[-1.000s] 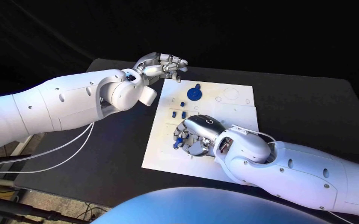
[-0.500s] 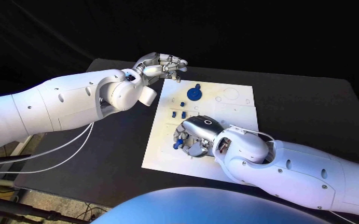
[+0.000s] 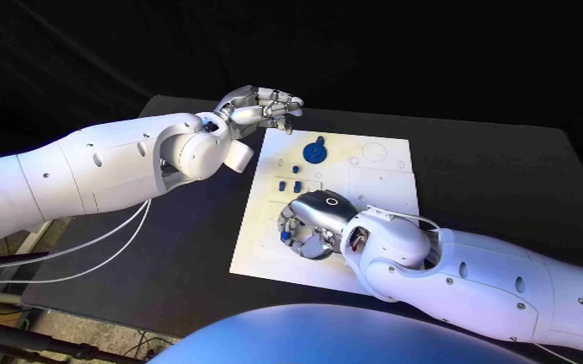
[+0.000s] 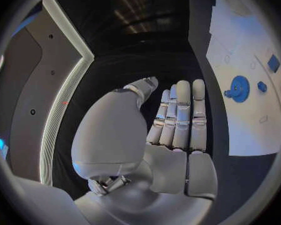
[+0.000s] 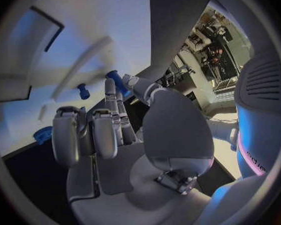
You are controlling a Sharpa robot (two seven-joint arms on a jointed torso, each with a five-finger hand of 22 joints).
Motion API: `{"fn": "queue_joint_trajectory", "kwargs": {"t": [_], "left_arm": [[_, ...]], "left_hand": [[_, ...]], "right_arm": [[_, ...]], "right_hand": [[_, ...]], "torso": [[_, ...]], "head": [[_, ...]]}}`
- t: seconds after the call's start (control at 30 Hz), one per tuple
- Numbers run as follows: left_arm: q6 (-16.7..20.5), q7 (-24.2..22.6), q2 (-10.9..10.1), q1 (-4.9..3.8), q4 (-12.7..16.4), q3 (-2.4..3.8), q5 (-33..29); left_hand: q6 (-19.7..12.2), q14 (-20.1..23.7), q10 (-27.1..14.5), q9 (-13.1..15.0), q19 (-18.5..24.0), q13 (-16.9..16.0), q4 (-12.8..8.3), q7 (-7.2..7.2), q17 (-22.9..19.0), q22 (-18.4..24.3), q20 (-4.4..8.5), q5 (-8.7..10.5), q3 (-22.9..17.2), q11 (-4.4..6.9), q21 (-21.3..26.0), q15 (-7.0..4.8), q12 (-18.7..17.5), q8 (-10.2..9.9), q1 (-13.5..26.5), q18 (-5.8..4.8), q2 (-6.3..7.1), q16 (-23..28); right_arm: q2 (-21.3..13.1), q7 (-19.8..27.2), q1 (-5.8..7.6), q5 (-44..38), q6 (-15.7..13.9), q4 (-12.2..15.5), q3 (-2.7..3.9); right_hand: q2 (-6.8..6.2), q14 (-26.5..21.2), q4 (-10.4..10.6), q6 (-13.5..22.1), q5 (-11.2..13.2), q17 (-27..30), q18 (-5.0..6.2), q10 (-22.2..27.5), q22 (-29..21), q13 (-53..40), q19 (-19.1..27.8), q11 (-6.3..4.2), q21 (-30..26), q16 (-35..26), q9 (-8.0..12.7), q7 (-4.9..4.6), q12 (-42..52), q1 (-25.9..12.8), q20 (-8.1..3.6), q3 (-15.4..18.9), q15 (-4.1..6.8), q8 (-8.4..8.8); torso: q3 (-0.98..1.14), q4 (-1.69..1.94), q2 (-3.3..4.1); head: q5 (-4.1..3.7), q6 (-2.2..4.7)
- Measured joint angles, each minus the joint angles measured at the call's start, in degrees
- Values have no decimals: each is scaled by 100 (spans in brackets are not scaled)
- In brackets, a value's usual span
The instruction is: Assemble the parts on the task board
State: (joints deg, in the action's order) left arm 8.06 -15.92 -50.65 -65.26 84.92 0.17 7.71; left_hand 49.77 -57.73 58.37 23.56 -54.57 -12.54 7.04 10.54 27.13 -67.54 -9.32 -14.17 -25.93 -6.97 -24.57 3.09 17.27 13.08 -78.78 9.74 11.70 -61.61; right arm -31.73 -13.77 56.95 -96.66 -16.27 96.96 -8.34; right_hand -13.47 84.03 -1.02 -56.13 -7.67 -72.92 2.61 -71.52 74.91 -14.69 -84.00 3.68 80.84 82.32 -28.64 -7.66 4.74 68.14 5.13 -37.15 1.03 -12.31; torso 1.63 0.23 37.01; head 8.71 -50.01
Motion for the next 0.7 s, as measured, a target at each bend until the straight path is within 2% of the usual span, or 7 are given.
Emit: {"fn": "queue_joint_trajectory", "kwargs": {"t": [0.3, 0.4, 0.53, 0.63, 0.7], "left_arm": [[-3, 3, -7, 0, 3, 0, 0], [-4, 3, -9, 0, 3, 0, 0], [-6, 5, -14, -1, 4, 0, 0], [-8, 6, -23, -1, 4, 0, 0], [-10, 7, -27, -1, 4, -1, 0]], "left_hand": [[0, 0, 0, 0, 0, 0, 0, 0, 0, 0, 0, 0, 0, 0, 0, 0, 0, 0, 0, 0, 0, 0], [0, 0, 0, 0, 0, 0, 0, 0, 0, 0, 0, 0, 0, 0, 0, 0, 0, 1, 0, 0, 0, 0], [-21, 0, 0, 0, 0, -1, -16, -21, -5, 7, 0, 0, -16, 0, 0, 0, 0, 33, 24, 0, 24, 0], [-21, 0, 0, 0, 0, -1, -16, -22, -5, 7, 0, 0, -16, 0, 0, 0, 0, 33, 24, 0, 24, 0], [-22, 0, 0, 0, 0, -1, -16, -22, -5, 7, 0, 0, -16, 0, 0, 0, 0, 33, 24, 0, 24, 0]], "right_arm": [[-54, -33, -2, -31, -38, 10, -2], [-112, -40, -9, -36, -105, 75, -2], [-297, -39, -16, -38, -275, 268, 3], [-566, -21, -1, 4, -479, 501, 39], [-791, -3, 52, 102, -627, 667, 65]], "right_hand": [[-34, 0, -8, 467, -22, 16, 0, -1, 4, -64, 0, 0, -20, 0, 137, -14, 0, -34, 0, 57, 0, 282], [-34, 0, 16, 748, -22, 27, 0, -21, 4, -97, 0, -21, -20, 0, 230, 48, 0, -34, 0, 112, 0, 436], [-57, 0, 31, 836, 30, 40, 0, -63, 4, -144, 0, -62, 20, -1, 283, 79, 30, -57, 0, 190, 0, 479], [-57, 0, 46, 836, 80, 57, 0, -126, 4, -210, 0, -125, 20, -22, 308, 79, 93, -57, 0, 292, 0, 479], [-57, -15, 73, 819, 117, 60, 0, -177, 4, -264, 7, -131, 29, -22, 314, 62, 142, -57, -17, 361, 27, 475]], "torso": [[0, -1, -2], [4, -2, -2], [8, -2, -2], [5, -4, -3], [4, -7, -7]], "head": [[-13, 0], [-19, 0], [-46, 0], [-74, 0], [-105, 0]]}}
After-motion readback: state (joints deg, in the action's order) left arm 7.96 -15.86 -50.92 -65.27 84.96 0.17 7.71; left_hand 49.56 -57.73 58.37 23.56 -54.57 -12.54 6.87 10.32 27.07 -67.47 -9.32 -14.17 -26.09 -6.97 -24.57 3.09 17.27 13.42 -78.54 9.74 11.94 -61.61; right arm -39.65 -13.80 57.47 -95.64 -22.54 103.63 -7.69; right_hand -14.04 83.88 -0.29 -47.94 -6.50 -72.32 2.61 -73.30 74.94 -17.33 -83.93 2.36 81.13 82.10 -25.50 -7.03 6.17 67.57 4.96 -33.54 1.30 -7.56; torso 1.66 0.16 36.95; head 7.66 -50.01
